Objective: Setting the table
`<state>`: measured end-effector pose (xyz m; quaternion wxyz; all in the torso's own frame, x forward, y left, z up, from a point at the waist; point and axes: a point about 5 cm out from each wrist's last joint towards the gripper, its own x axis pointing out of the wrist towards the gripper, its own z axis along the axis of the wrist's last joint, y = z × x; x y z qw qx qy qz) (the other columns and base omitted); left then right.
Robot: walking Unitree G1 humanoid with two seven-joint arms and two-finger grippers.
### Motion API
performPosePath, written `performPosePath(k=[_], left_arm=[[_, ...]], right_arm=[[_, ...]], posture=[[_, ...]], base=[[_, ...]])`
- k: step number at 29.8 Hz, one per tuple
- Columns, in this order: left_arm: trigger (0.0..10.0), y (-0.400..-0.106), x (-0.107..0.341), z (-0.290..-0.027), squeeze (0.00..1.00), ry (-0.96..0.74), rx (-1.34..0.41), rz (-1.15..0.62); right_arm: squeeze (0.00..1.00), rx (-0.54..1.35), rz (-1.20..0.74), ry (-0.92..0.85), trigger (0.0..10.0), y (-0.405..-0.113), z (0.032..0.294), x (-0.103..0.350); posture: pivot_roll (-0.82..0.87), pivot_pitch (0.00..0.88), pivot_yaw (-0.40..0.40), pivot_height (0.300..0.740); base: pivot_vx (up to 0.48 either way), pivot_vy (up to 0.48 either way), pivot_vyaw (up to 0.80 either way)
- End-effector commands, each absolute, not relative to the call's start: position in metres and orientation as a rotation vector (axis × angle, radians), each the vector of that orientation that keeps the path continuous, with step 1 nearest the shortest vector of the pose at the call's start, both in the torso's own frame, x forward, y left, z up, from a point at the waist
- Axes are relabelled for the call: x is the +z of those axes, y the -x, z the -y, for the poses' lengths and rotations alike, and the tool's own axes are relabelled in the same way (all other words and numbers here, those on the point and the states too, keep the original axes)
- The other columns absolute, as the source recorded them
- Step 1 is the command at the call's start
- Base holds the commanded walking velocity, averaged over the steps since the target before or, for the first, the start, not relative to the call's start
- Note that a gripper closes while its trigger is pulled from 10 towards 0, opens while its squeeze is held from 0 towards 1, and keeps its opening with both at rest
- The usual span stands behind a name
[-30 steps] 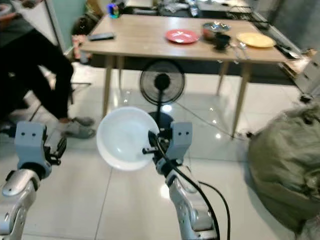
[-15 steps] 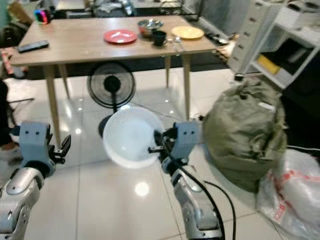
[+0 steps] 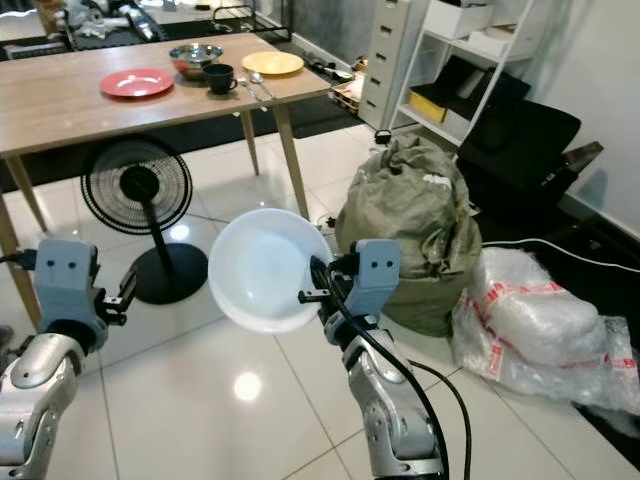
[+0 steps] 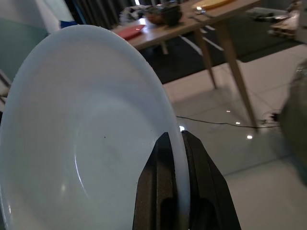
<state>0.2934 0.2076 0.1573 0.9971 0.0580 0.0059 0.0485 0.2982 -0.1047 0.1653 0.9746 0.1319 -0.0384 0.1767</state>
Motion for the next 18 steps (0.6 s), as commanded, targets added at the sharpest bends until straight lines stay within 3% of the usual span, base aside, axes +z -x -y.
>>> performPosePath(k=[1, 18], left_arm=[[10.0, -0.293, 0.1551, -0.2106, 0.0, -0.127, 0.117, -0.017], [10.0, -0.2939, 0.1554, -0.213, 0.0, -0.128, 0.131, -0.017]], right_arm=[[0.0, 0.382, 0.105, -0.284, 10.0, -0.2972, 0.1016, 0.171], [0.0, 0.411, 0.141, -0.321, 10.0, -0.2962, 0.0989, 0.1767]], posture=[[0.01, 0.042, 0.085, 0.74], [0.02, 0.043, 0.088, 0.74]], base=[[0.45, 0.0, 0.0], [0.453, 0.0, 0.05]])
